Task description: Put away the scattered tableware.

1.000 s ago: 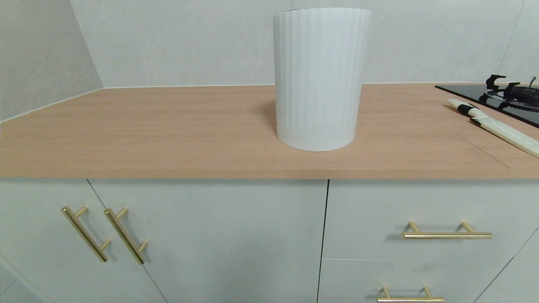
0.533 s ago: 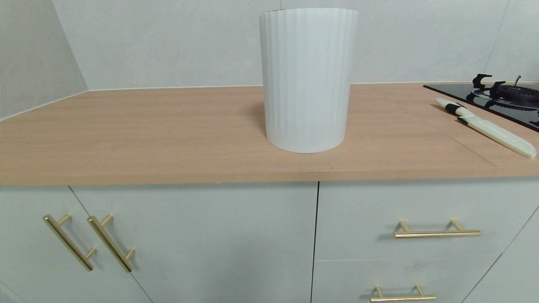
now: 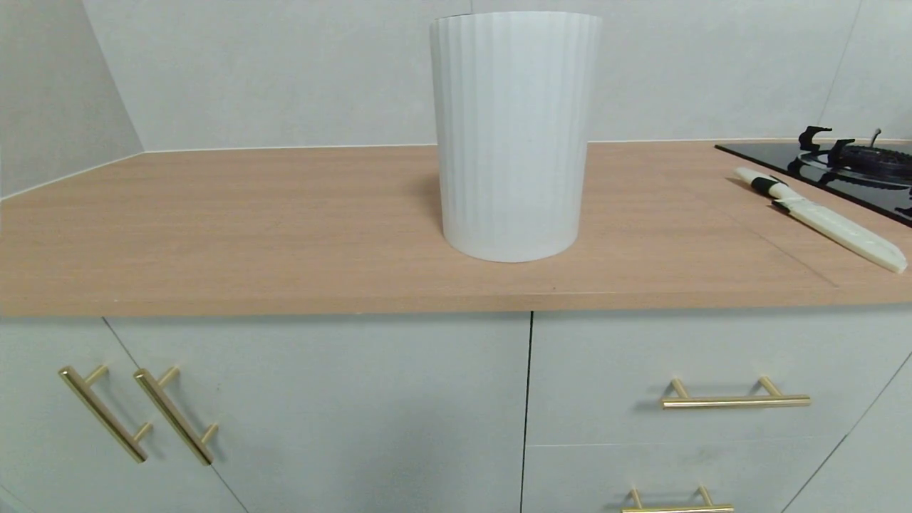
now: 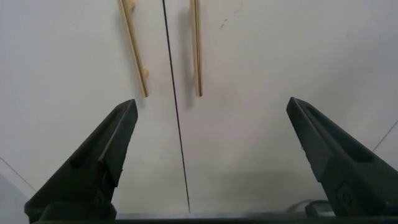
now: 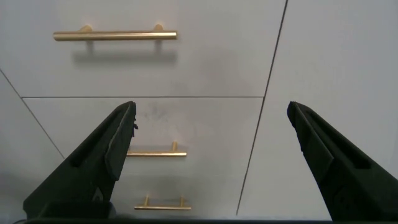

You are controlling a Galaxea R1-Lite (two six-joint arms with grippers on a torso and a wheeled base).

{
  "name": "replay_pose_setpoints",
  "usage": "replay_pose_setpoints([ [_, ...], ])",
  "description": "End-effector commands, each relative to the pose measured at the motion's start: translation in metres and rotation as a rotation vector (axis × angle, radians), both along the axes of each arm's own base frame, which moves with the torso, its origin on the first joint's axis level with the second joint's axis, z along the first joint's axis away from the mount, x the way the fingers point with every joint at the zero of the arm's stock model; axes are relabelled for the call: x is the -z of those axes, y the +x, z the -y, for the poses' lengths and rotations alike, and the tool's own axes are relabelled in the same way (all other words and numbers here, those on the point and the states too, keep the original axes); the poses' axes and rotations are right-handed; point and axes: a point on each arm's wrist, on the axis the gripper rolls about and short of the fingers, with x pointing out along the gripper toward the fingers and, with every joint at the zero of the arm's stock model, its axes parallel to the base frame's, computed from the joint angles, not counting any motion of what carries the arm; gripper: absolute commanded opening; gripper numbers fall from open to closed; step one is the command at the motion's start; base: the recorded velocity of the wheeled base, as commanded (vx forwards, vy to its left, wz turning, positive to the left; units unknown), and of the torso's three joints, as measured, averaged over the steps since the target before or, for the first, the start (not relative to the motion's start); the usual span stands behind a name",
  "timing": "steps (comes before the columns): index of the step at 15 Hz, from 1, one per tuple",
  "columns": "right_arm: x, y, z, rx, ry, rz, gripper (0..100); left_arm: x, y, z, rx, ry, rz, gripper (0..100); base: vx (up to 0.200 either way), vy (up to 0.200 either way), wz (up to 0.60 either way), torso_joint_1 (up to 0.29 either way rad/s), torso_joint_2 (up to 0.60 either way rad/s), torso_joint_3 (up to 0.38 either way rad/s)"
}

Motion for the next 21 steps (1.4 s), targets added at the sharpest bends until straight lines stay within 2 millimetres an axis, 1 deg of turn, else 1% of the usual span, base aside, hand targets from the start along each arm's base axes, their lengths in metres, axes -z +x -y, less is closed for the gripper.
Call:
replay_pose_setpoints([
  [1,0.0000,0.0001,0.0000,-0.001,0.000,-0.001,100,-0.0002,0.0001,0.0000,-0.001,0.000,0.000,100,0.000,-0.200,0.00,0.002,0.00,0.002],
  [2,0.0000,0.0001,0.0000,-0.001,0.000,-0.001,100,-0.0002,0.0001,0.0000,-0.001,0.000,0.000,100,0.000,-0.200,0.00,0.002,0.00,0.002],
  [16,0.0000,0.0001,0.0000,-0.003,-0.002,-0.001,100,-0.0002,0.0001,0.0000,-0.001,0.000,0.000,100,0.000,0.000,0.00,0.000,0.00,0.000],
  [21,0.0000,0.0001,0.0000,-0.003,-0.002,-0.001,100,-0.0002,0.0001,0.0000,-0.001,0.000,0.000,100,0.000,0.000,0.00,0.088,-0.27,-0.255],
])
